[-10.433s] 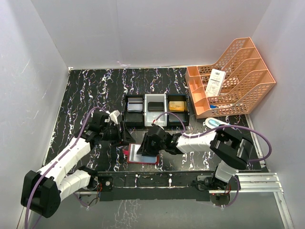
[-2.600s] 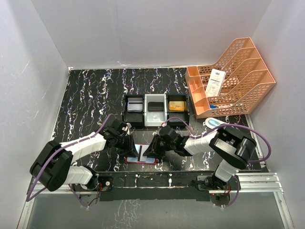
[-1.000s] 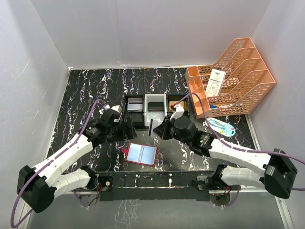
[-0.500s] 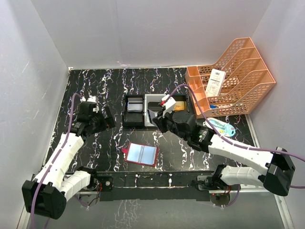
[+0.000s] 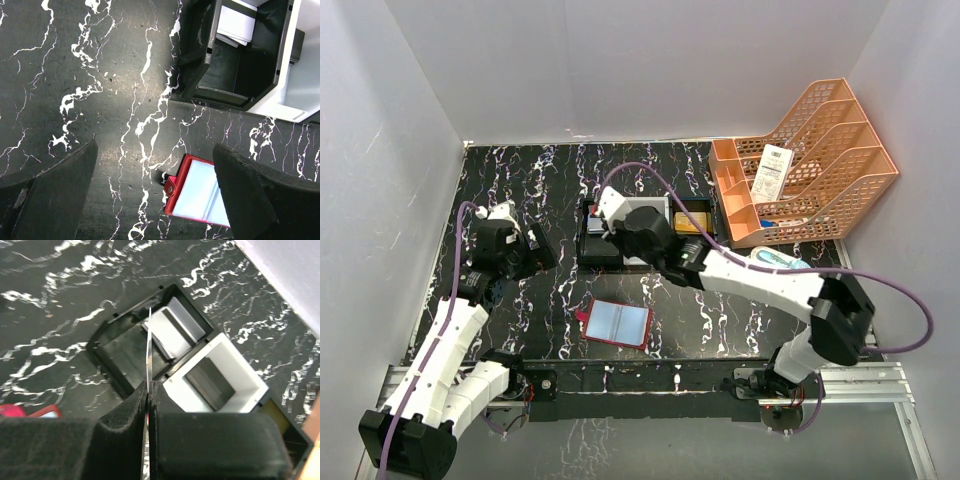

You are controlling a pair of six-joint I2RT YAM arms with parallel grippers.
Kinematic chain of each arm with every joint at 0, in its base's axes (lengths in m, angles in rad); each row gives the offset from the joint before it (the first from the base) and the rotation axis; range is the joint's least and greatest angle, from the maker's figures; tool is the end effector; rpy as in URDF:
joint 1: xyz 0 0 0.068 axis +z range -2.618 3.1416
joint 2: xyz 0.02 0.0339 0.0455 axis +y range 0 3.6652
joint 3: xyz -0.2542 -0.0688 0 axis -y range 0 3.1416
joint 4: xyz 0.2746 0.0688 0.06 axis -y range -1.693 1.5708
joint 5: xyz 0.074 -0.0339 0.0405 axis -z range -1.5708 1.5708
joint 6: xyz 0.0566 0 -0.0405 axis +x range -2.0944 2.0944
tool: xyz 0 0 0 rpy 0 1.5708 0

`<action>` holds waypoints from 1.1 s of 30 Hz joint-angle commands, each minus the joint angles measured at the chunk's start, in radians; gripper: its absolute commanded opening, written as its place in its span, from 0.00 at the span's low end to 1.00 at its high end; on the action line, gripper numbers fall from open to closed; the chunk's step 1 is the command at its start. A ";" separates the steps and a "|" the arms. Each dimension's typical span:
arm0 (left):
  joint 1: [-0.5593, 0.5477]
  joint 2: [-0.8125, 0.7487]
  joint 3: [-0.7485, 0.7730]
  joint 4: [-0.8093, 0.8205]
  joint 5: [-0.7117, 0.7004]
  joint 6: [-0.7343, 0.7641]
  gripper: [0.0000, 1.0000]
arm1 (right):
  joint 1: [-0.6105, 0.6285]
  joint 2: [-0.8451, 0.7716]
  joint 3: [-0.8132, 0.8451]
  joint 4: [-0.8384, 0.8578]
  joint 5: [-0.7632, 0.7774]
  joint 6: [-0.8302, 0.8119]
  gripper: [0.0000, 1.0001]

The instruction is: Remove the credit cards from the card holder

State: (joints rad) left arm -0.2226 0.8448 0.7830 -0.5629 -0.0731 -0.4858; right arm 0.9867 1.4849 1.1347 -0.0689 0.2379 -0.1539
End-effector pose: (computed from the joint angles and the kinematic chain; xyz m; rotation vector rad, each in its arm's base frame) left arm 0.2300 -0.0478 0.2702 -0.3312 2.1866 -0.3167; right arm 0.2287 0.3218 0.2764 -0.9416 1.7532 0.3042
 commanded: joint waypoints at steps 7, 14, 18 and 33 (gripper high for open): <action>0.003 -0.010 -0.009 0.000 -0.044 -0.003 0.99 | -0.014 0.352 0.337 -0.054 0.153 -0.317 0.00; 0.005 -0.017 -0.006 -0.001 -0.058 0.004 0.99 | -0.043 0.527 0.485 -0.086 0.143 -0.384 0.00; 0.003 -0.026 -0.009 -0.002 -0.061 0.004 0.99 | -0.091 0.579 0.520 -0.096 0.121 -0.392 0.00; 0.002 -0.035 -0.011 0.001 -0.053 0.007 0.99 | -0.130 0.680 0.584 -0.108 0.066 -0.546 0.00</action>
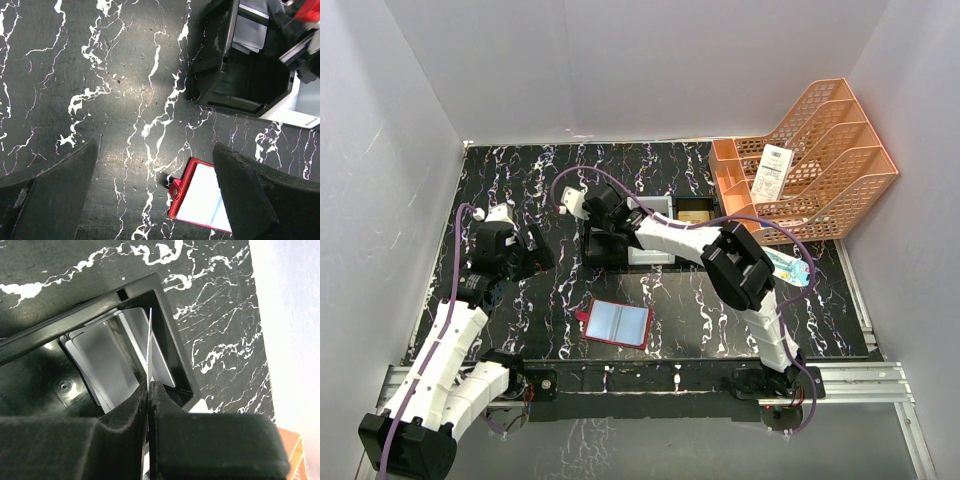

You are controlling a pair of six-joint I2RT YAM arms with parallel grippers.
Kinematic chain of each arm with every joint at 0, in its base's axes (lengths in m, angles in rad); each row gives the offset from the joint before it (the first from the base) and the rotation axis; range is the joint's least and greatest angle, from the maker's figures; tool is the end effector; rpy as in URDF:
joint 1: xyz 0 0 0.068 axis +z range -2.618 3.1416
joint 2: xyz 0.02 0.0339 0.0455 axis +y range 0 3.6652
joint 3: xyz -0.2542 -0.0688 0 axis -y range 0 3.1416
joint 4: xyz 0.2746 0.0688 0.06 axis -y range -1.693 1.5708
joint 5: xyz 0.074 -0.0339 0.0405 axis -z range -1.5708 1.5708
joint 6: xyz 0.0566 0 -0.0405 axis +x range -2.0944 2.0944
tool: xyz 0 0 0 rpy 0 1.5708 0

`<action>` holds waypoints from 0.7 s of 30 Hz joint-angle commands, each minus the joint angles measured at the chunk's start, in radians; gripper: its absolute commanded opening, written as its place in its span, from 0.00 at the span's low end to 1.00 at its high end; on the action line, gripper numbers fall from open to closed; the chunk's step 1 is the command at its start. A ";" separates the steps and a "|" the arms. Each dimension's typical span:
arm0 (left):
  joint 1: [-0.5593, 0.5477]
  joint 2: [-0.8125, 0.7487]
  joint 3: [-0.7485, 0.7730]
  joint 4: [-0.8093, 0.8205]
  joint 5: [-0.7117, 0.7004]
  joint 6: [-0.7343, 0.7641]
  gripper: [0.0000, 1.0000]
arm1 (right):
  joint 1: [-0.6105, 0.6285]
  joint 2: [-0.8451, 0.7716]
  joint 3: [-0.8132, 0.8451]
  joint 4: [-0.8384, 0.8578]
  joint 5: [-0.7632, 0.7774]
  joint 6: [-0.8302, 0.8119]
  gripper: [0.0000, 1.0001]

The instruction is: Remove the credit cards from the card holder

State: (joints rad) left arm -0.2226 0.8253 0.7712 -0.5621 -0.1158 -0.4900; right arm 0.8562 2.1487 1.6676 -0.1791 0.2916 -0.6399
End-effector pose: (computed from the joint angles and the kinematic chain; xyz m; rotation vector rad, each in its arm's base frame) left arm 0.2270 -0.0447 0.2701 -0.3578 2.1664 -0.2767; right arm 0.3605 0.3907 0.1739 -1.3808 1.7206 -0.2049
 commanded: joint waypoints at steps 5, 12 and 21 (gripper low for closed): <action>0.004 -0.018 0.000 0.003 -0.012 0.010 0.99 | 0.001 0.016 0.043 -0.003 0.002 -0.087 0.00; 0.003 -0.015 0.002 0.004 -0.010 0.011 0.99 | 0.001 0.051 0.050 -0.007 0.073 -0.113 0.00; 0.004 -0.023 0.002 -0.007 -0.031 0.008 0.99 | 0.003 0.073 0.072 -0.011 0.101 -0.099 0.11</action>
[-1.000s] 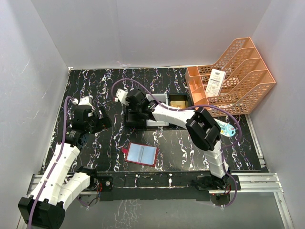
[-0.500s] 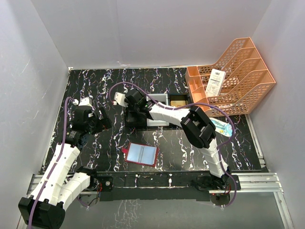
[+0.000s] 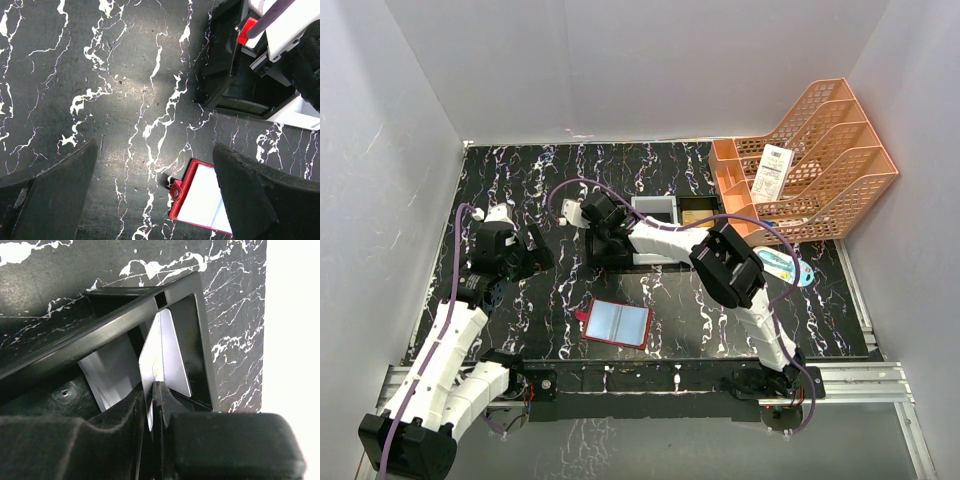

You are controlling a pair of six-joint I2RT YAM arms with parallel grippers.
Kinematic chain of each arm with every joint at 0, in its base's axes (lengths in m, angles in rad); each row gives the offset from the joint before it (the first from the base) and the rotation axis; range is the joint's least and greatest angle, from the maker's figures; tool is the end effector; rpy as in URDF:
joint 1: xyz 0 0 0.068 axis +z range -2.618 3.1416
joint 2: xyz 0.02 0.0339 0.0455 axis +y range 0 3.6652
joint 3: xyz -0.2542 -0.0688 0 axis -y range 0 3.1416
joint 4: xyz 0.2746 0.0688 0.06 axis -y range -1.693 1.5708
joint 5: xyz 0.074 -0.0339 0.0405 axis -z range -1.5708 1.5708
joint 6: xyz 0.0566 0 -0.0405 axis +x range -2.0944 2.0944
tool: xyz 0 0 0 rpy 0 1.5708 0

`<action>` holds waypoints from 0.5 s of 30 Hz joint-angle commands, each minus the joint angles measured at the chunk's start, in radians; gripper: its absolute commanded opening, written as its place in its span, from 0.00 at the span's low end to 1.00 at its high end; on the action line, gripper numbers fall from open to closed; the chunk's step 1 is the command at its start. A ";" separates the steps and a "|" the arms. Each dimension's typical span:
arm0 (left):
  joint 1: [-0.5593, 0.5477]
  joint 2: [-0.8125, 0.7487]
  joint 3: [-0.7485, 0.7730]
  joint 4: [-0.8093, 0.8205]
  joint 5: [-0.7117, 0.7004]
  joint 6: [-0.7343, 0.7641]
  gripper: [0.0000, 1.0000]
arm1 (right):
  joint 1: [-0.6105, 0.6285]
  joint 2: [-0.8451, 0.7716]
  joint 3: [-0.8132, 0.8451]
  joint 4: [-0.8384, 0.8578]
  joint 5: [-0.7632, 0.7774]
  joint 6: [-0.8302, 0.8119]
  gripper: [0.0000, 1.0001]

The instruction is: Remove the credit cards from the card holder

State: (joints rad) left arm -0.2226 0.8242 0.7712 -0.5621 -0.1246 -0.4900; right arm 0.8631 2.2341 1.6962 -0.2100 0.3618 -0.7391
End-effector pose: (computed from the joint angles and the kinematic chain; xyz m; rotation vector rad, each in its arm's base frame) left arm 0.2269 -0.0441 0.2703 -0.3624 2.1629 -0.2678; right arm 0.3638 0.3944 0.1383 -1.5092 1.7157 -0.3542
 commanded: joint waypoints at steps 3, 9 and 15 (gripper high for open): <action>0.003 -0.022 0.003 -0.007 -0.022 0.008 0.99 | -0.004 -0.030 0.040 0.021 0.009 0.017 0.23; 0.004 -0.015 0.002 -0.002 -0.010 0.010 0.99 | -0.004 -0.092 0.012 0.016 -0.070 0.045 0.45; 0.004 -0.008 -0.001 0.003 0.005 0.015 0.99 | -0.006 -0.153 0.001 -0.003 -0.119 0.080 0.53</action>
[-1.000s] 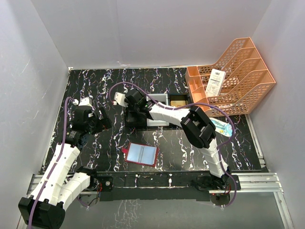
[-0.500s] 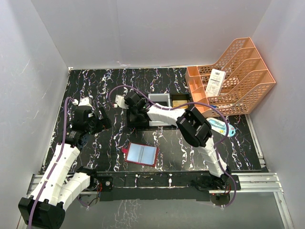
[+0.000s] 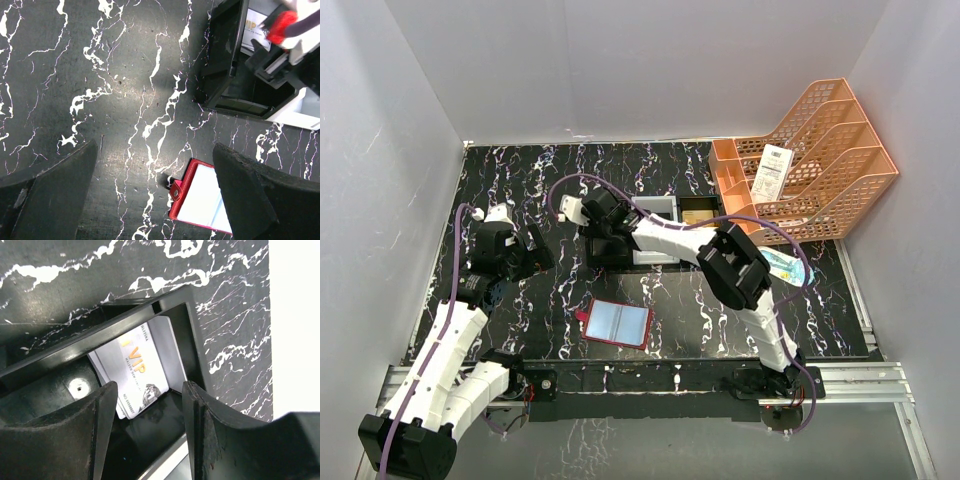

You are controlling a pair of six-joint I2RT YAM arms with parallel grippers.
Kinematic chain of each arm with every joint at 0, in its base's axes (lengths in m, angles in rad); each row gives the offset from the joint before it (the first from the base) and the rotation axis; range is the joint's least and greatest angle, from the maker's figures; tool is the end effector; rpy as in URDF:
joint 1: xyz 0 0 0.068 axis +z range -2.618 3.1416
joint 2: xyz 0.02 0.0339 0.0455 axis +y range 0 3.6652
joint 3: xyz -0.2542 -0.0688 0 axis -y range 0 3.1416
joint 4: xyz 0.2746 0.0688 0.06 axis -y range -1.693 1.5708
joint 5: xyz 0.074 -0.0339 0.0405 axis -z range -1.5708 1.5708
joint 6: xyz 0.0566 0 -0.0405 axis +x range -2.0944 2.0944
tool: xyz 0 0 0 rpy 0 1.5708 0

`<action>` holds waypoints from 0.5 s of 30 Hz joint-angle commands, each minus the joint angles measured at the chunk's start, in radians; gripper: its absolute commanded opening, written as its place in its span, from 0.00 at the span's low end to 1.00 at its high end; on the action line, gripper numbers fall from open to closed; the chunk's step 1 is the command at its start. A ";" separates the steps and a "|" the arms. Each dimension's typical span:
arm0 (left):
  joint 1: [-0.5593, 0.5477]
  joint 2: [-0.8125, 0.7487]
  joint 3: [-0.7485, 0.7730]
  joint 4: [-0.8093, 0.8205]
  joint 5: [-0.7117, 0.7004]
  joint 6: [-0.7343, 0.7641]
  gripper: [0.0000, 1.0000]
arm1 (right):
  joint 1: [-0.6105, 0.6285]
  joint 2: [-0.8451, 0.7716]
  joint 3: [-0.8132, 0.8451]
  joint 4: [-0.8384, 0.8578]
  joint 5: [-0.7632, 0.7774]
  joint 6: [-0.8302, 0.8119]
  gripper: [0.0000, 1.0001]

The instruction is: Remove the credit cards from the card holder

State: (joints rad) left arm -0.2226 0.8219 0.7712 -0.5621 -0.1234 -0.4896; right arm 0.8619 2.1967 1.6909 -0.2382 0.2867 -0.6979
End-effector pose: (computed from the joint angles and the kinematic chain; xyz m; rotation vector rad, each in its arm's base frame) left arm 0.2266 -0.0441 0.2708 -0.3611 2.1610 -0.2697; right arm 0.3589 0.3939 0.1521 -1.5043 1.7267 -0.2467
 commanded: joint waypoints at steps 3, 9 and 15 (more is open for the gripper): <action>0.003 -0.006 -0.003 0.012 0.026 0.019 0.99 | -0.005 -0.171 -0.016 0.041 -0.044 0.106 0.52; 0.003 -0.012 -0.026 0.071 0.198 0.052 0.99 | -0.005 -0.466 -0.313 0.229 -0.103 0.559 0.56; -0.002 0.057 -0.061 0.162 0.565 0.088 0.95 | -0.006 -0.781 -0.660 0.171 -0.118 1.299 0.61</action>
State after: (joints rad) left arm -0.2226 0.8307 0.7292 -0.4641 0.1513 -0.4377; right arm 0.8616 1.5494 1.1496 -0.0566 0.1833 0.0128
